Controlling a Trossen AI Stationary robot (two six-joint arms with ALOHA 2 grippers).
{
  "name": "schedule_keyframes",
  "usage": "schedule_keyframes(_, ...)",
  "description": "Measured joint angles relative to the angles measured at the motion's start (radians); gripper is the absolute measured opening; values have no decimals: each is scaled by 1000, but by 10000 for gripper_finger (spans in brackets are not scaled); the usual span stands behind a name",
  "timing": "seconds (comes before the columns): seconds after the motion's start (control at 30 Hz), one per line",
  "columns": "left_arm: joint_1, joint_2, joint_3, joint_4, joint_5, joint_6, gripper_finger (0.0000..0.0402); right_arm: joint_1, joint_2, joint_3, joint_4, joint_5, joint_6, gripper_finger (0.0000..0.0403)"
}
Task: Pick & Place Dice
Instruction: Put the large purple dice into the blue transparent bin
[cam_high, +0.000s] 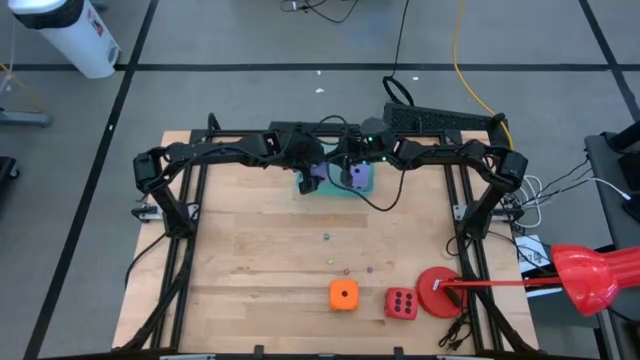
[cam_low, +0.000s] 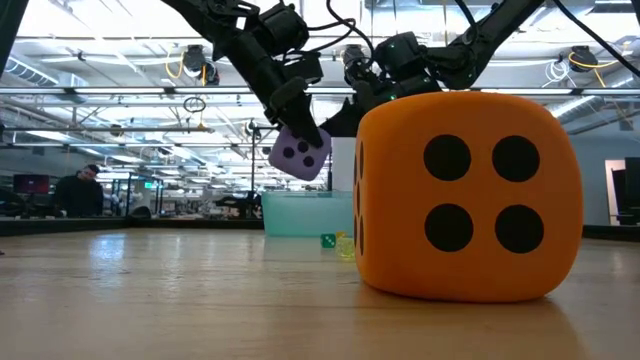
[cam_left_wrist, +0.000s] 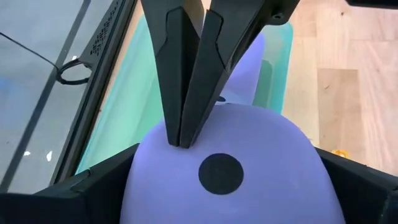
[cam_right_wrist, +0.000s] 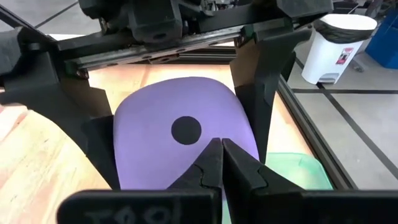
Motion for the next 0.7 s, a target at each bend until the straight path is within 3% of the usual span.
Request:
schedule_keyframes(0.27, 24, 21, 0, 10, 71, -19, 400, 0, 3, -2, -11, -4, -3, 0)
schedule_keyframes(0.7, 15, 87, 0, 138, 97, -10, 399, 2, -75, -4, -27, 25, 0, 0)
